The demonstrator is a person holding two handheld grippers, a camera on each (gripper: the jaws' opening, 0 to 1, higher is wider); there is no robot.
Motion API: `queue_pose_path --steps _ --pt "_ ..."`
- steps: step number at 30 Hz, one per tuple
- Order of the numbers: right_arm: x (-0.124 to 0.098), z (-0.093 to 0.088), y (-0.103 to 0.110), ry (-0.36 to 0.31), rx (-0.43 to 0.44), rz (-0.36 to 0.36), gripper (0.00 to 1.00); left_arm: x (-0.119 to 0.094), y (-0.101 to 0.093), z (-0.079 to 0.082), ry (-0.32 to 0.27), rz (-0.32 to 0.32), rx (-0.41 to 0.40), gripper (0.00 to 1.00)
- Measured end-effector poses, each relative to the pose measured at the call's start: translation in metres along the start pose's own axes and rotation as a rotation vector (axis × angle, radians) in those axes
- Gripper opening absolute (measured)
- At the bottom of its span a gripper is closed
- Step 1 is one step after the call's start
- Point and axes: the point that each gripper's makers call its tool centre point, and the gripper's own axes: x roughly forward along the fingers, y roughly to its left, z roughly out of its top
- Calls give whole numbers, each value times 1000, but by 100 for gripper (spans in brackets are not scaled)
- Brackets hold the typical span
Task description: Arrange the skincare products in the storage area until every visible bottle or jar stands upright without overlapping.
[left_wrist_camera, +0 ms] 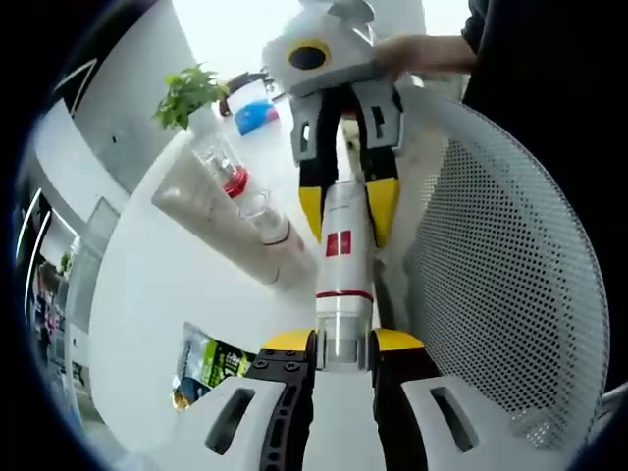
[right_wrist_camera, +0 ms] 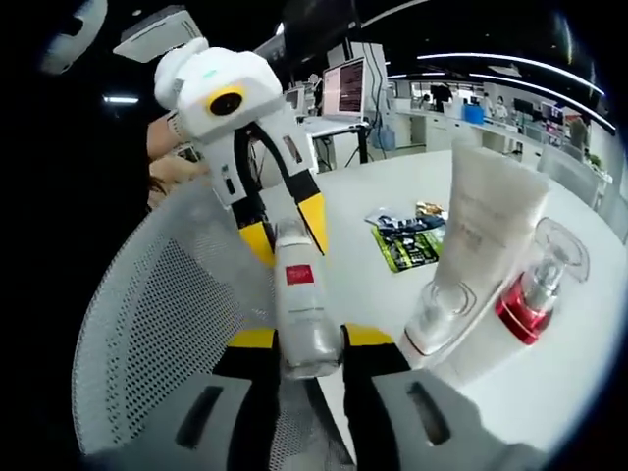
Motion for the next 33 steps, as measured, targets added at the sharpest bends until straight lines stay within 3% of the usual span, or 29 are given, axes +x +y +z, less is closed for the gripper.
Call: queue_pose_path --steps 12,22,33 --pt "-1 -11 -8 78 -41 -80 29 -3 4 0 46 4 28 18" --pt "12 4 -3 62 -95 -63 27 3 1 -1 101 -33 94 17" --pt "32 19 0 47 -171 -32 22 0 3 10 77 -47 97 17"
